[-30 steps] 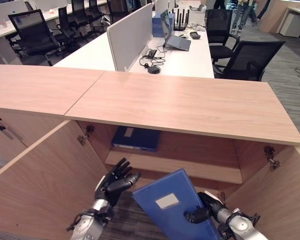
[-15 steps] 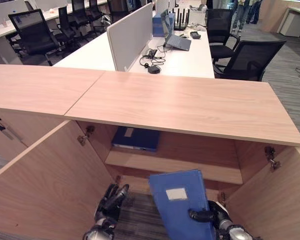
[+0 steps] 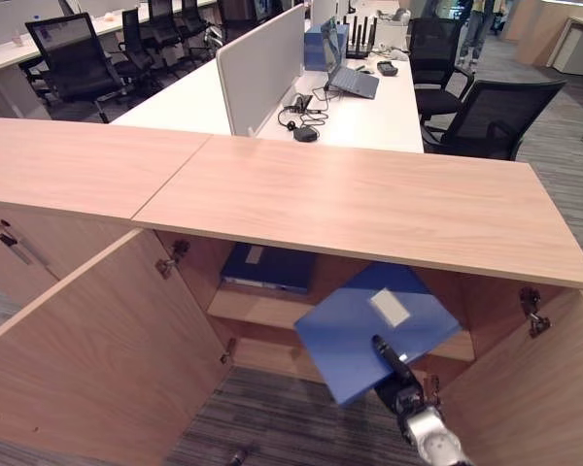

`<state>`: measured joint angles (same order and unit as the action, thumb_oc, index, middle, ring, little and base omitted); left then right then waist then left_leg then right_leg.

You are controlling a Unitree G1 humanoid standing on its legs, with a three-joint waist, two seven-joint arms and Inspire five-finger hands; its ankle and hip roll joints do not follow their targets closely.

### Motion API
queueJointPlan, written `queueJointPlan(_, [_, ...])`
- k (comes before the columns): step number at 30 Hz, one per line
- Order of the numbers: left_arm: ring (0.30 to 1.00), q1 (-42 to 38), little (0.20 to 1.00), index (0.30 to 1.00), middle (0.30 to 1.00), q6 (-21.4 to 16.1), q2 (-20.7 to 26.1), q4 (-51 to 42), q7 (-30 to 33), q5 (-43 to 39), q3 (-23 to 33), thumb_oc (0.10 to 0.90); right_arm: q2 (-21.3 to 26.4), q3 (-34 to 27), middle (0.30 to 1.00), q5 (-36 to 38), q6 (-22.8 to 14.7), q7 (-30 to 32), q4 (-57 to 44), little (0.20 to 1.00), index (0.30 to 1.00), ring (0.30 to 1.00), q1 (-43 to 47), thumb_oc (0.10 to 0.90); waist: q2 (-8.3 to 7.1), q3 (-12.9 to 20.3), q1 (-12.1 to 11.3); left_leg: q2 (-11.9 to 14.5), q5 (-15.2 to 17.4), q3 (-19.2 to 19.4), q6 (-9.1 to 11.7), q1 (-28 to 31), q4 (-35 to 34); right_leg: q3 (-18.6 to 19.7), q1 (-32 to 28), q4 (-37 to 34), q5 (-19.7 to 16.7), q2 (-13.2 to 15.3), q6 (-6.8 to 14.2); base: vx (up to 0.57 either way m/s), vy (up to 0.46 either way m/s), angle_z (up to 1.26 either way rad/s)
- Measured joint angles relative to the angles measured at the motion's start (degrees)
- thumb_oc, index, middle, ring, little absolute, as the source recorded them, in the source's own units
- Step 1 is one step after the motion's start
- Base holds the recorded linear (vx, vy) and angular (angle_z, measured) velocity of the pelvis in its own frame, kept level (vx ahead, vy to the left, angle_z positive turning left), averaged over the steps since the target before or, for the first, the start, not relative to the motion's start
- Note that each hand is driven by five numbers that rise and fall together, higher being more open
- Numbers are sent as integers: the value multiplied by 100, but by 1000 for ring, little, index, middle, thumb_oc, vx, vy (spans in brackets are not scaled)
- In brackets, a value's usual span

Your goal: Put the empty folder in the office cabinet

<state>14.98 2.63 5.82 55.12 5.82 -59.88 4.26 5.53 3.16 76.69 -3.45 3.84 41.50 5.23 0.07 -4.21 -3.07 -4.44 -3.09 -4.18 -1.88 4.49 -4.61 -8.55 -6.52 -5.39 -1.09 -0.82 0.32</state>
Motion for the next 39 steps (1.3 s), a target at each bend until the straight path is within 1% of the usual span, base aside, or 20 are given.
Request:
queueJointPlan(2, [900, 24, 900, 900, 900, -3, -2, -48, -61, 5, 1, 800, 186, -232, 300, 59, -52, 16, 0, 300, 300, 300, 129, 400, 0, 0, -67, -4, -2, -60, -2, -37, 1, -50, 8, 0, 9, -1, 12, 27, -19, 11])
queueJointPlan(6, [900, 187, 900, 900, 900, -5, 1, -279, -143, 12, -2, 800, 199, -407, 300, 245, -308, 40, -17, 300, 300, 300, 175, 400, 11, -6, -114, -8, -15, -144, 2, -99, 2, -138, 53, -1, 27, -1, 24, -39, -23, 12])
queueJointPlan(9, [900, 174, 900, 900, 900, -9, 7, -345, -171, 191, -25, 800, 228, -471, 300, 392, -474, 95, -23, 300, 300, 300, 335, 400, 57, -29, -175, -10, -153, -203, -21, -466, 4, -231, 382, -1, -2, 1, 21, -88, -18, 13])
queueJointPlan(12, [900, 32, 900, 900, 900, -31, 22, -293, -233, 307, -150, 800, 406, -645, 300, 505, -657, 246, -22, 300, 300, 300, 793, 400, 221, -240, -214, -15, -300, -299, 10, -854, 4, -324, 751, -1, -117, 7, 17, -68, -12, 17])
queueJointPlan(13, [900, -13, 900, 900, 900, -22, 26, -205, -244, 453, -177, 800, 491, -736, 300, 519, -757, 250, -22, 300, 300, 300, 1037, 400, 316, -400, -245, -14, -342, -300, 31, -958, 4, -339, 844, -1, -154, 6, 11, -72, -11, 3])
queueJointPlan(17, [900, -48, 900, 900, 900, -63, 90, -63, -298, 692, -231, 800, 698, -1016, 300, 564, -1049, 251, -27, 300, 300, 300, 1768, 400, 431, -741, -317, 2, -433, -312, 128, -1449, 5, -407, 1342, 41, -298, -10, -37, -80, 1, 2])
queueJointPlan(19, [900, -109, 900, 900, 900, -63, 189, 110, -340, 854, -268, 800, 790, -1146, 300, 580, -1245, 281, -25, 300, 300, 300, 2069, 400, 435, -980, -355, 16, -545, -331, 71, -1632, 10, -456, 1584, 136, -294, -14, -54, -106, 12, 6])
queueJointPlan(20, [900, -138, 900, 900, 900, -67, 229, 155, -400, 886, -304, 800, 834, -1146, 300, 610, -1272, 280, -27, 300, 300, 300, 2227, 400, 432, -1050, -349, 31, -557, -325, 70, -1739, 33, -454, 1728, 251, -258, -15, -59, -114, 13, 2])
queueJointPlan(21, [900, -294, 900, 900, 900, -105, 271, 326, -393, 933, -350, 800, 915, -1180, 300, 680, -1359, 285, -10, 300, 300, 300, 2480, 400, 450, -1243, -366, 30, -607, -325, 100, -1885, 92, -468, 1907, 426, -231, 4, -102, -160, 18, 0])
queueJointPlan(22, [900, -364, 900, 900, 900, -155, 297, 432, -396, 978, -436, 800, 931, -1202, 300, 687, -1403, 307, 7, 300, 300, 300, 2601, 400, 461, -1277, -373, 18, -587, -312, 127, -2070, 245, -476, 2105, 642, -176, 35, -92, -85, -4, 2])
queueJointPlan(23, [900, -496, 900, 900, 900, -172, 346, 499, -406, 1098, -511, 800, 953, -1282, 300, 689, -1481, 334, 25, 300, 300, 300, 2891, 400, 445, -1396, -343, -7, -523, -285, 210, -2342, 462, -477, 2487, 1093, 25, 103, -121, -51, -2, 6])
queueJointPlan(24, [900, -624, 900, 900, 900, -173, 358, 521, -385, 1134, -502, 800, 1004, -1351, 300, 691, -1544, 374, 27, 300, 300, 300, 3043, 400, 493, -1534, -379, -19, -524, -293, 210, -2412, 503, -508, 2625, 1300, 82, 135, -164, 85, -48, 7])
queueJointPlan(25, [900, -728, 900, 900, 900, -224, 407, 488, -418, 1132, -511, 800, 1046, -1367, 300, 731, -1595, 451, 40, 300, 300, 300, 3220, 400, 490, -1694, -429, -46, -521, -294, 210, -2439, 544, -505, 2787, 1618, 238, 199, -180, 22, -22, 13])
queueJointPlan(26, [900, -792, 900, 900, 900, -282, 438, 479, -410, 1139, -503, 800, 1043, -1330, 300, 731, -1603, 462, 49, 300, 300, 300, 3284, 400, 496, -1745, -481, -62, -406, -321, 218, -2445, 552, -490, 2909, 1878, 472, 249, -183, 128, -64, 8])
queueJointPlan(27, [900, -819, 900, 900, 900, -338, 491, 460, -424, 1189, -601, 800, 1029, -1302, 300, 729, -1622, 474, 48, 300, 300, 300, 3397, 400, 438, -1767, -517, -152, -372, -268, 204, -2633, 812, -482, 3227, 2317, 665, 388, -188, 25, -19, 4])
queueJointPlan(28, [900, -860, 900, 900, 900, -378, 495, 428, -440, 1287, -624, 800, 1028, -1308, 300, 730, -1669, 480, 38, 300, 300, 300, 3639, 400, 466, -1807, -519, -171, -216, -239, 168, -2885, 1033, -485, 3466, 2589, 821, 450, -243, 100, -34, 2])
queueJointPlan(30, [900, -906, 900, 900, 900, -317, 493, 333, -469, 1343, -634, 800, 1068, -1299, 300, 773, -1754, 523, 25, 300, 300, 300, 3793, 400, 577, -1882, -589, -179, -252, -225, 110, -2961, 1088, -472, 3597, 2738, 849, 463, -208, -20, 8, 0])
queueJointPlan(32, [900, -917, 900, 900, 900, -302, 495, 113, -519, 1341, -705, 800, 1242, -1289, 300, 776, -1893, 583, -46, 300, 300, 300, 3918, 400, 773, -1990, -575, -166, -252, -203, 108, -2976, 1089, -455, 3626, 2759, 826, 449, -242, -60, 11, -6])
queueJointPlan(34, [900, -934, 900, 900, 900, -332, 498, -36, -527, 1341, -860, 800, 1370, -1272, 300, 776, -1950, 626, -46, 300, 300, 300, 4051, 400, 864, -2064, -527, -163, -252, -169, 108, -3005, 1086, -426, 3665, 2763, 808, 443, -267, -27, 5, -8])
queueJointPlan(39, [900, -950, 900, 900, 900, -388, 498, -171, -534, 1342, -868, 800, 1503, -1286, 300, 778, -2133, 755, -45, 300, 300, 300, 4072, 400, 846, -2075, -476, -109, -253, -87, 106, -3006, 1076, -343, 3638, 2660, 714, 368, -298, -17, -22, -12])
